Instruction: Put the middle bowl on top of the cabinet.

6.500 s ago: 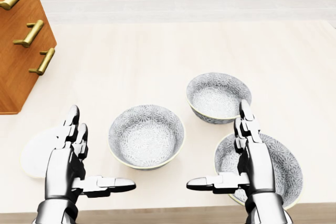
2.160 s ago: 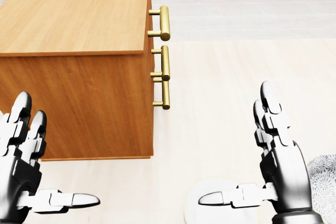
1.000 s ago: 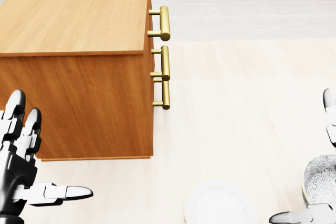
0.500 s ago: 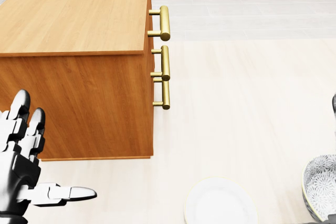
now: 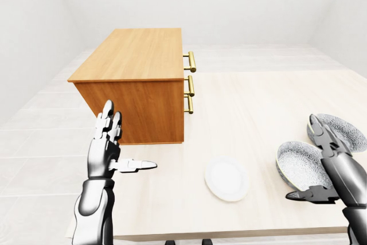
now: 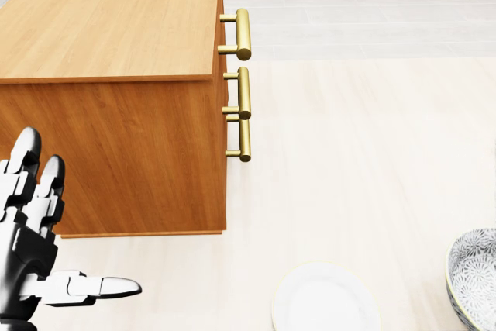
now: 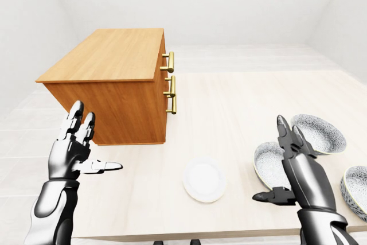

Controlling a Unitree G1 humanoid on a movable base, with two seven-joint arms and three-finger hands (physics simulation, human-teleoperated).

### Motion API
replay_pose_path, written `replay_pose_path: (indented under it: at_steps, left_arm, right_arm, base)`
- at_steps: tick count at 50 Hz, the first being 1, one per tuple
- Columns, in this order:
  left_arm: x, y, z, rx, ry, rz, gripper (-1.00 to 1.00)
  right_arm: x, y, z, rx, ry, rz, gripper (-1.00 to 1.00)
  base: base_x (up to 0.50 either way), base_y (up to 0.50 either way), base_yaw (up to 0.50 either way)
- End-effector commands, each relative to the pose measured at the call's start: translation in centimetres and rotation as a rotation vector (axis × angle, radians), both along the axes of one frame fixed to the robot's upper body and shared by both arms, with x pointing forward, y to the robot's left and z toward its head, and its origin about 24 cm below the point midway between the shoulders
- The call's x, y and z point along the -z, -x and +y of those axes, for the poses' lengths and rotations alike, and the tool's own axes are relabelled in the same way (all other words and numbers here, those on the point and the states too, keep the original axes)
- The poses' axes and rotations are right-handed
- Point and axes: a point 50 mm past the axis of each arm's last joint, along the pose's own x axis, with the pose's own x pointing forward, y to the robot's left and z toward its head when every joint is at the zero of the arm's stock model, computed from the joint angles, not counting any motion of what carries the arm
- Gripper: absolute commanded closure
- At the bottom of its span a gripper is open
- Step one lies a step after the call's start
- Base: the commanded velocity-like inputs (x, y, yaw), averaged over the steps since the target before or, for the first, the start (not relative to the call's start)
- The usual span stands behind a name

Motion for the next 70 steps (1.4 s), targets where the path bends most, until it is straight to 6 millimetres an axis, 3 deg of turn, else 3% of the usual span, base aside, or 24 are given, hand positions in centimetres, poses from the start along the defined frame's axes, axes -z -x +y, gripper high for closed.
replay_pose_path:
  at_steps: [1,21,35,47,70]
  left_arm:
    - [-0.1,0.0,0.1,0.0,0.0,-0.001,-1.0]
    - [-0.3,-0.5,0.3,-0.006,0.012,-0.003,-1.0]
    - [-1.2,0.2,0.1,0.0,-0.002,-0.037,-1.0]
    - [-0.5,-0.2,0.3,-0.009,0.004,-0.01,-1.0]
    - [-0.3,-0.3,0.4,-0.014,0.007,-0.008,-1.0]
  right_arm:
    - [0.6,0.4,-0.5,0.057,0.036,0.057,-1.0]
    - [0.8,1.7,-1.7,0.161,0.112,0.127,-1.0]
    - [0.6,1.7,-3.1,0.366,0.328,0.094,-1.0]
    - [1.8,1.4,-2.9,0.402,0.495,0.157,-1.0]
    - [2.3,1.1,-1.4,0.362,0.568,0.194,-1.0]
  base:
    - [0.0,0.0,0.0]
    - [0.0,0.0,0.0]
    - [0.0,0.0,0.0]
    - [0.0,0.0,0.0]
    - [0.0,0.0,0.0]
